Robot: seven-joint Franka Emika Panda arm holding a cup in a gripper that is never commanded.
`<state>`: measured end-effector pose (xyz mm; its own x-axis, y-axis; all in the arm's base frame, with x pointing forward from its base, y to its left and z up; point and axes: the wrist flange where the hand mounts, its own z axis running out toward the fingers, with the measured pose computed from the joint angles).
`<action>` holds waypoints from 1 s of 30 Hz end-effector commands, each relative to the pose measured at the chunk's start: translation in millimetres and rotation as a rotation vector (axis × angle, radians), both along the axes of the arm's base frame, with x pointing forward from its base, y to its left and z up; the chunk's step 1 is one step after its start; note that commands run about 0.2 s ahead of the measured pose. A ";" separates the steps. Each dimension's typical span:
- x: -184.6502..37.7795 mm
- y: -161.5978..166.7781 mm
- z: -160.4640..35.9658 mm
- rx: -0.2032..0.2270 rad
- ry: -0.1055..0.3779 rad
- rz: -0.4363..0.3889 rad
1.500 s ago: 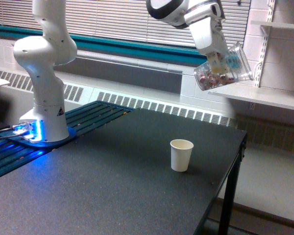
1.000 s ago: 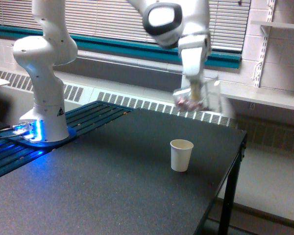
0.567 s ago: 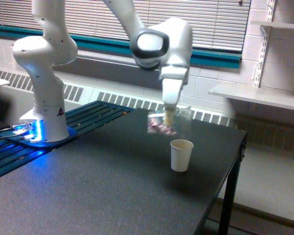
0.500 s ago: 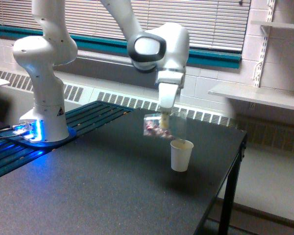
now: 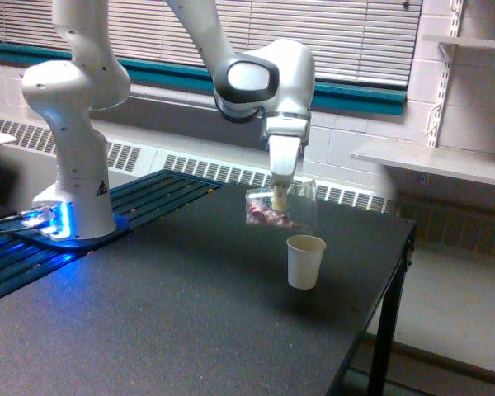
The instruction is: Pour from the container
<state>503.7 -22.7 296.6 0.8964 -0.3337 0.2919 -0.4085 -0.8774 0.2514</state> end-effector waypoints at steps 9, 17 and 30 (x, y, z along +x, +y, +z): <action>-10.2 47.4 0.2 -0.015 -0.017 0.039; -23.2 56.6 -8.9 -0.038 0.004 0.058; -38.9 51.5 -20.6 -0.083 0.036 0.081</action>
<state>469.1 32.2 276.3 0.9342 -0.2264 0.2758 -0.3127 -0.8917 0.3273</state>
